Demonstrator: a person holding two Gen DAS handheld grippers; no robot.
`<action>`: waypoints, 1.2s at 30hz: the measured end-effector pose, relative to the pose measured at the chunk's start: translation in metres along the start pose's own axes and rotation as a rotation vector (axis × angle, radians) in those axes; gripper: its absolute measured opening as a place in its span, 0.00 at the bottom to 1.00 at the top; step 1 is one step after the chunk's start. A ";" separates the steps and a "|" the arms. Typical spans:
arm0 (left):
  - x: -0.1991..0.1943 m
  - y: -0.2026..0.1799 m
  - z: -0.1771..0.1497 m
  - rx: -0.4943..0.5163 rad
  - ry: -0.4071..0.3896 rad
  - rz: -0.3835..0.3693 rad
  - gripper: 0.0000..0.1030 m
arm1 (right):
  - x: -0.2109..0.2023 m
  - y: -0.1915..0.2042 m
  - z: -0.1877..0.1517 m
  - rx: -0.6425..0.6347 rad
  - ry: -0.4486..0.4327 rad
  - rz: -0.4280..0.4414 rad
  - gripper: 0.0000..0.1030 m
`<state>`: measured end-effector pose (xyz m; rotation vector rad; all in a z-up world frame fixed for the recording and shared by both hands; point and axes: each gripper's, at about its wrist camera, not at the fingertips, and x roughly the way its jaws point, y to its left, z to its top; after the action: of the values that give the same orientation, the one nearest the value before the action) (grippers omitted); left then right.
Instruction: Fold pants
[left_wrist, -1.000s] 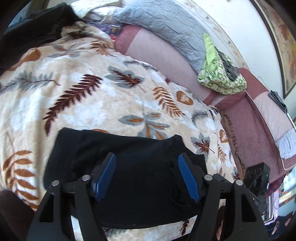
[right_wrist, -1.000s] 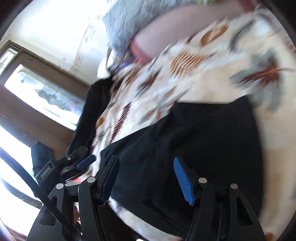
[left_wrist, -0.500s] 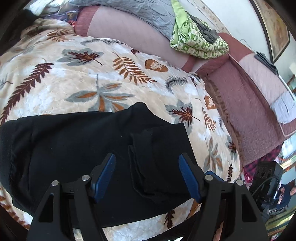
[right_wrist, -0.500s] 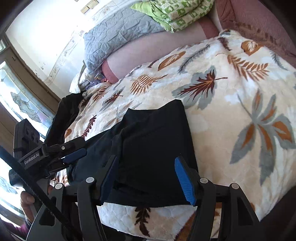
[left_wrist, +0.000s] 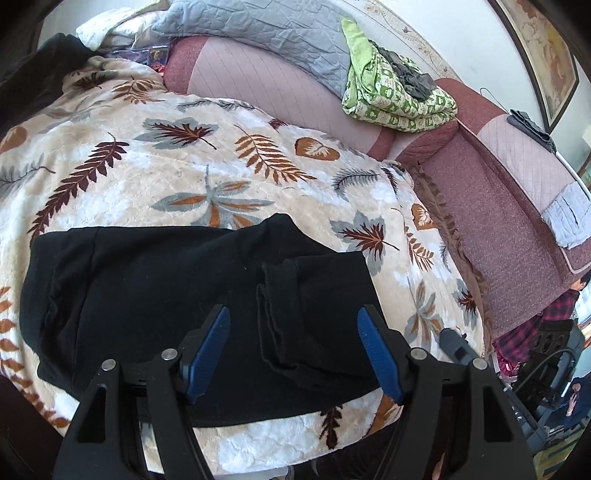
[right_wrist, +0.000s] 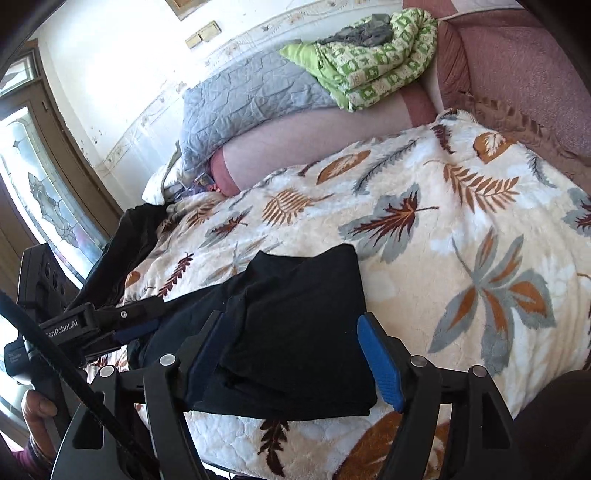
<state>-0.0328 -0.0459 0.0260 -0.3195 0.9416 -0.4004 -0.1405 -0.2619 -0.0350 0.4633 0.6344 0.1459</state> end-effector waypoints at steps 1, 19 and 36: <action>-0.002 -0.002 -0.001 0.003 -0.003 0.000 0.69 | -0.004 0.001 0.000 -0.005 -0.012 -0.003 0.75; -0.095 0.096 -0.022 -0.229 -0.250 0.138 0.74 | 0.012 0.061 -0.021 -0.213 0.094 0.072 0.80; -0.102 0.222 -0.060 -0.543 -0.259 0.163 0.75 | 0.173 0.256 0.008 -0.494 0.517 0.347 0.81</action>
<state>-0.0932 0.1917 -0.0308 -0.7644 0.8017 0.0563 0.0046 0.0093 -0.0039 0.0442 0.9851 0.7513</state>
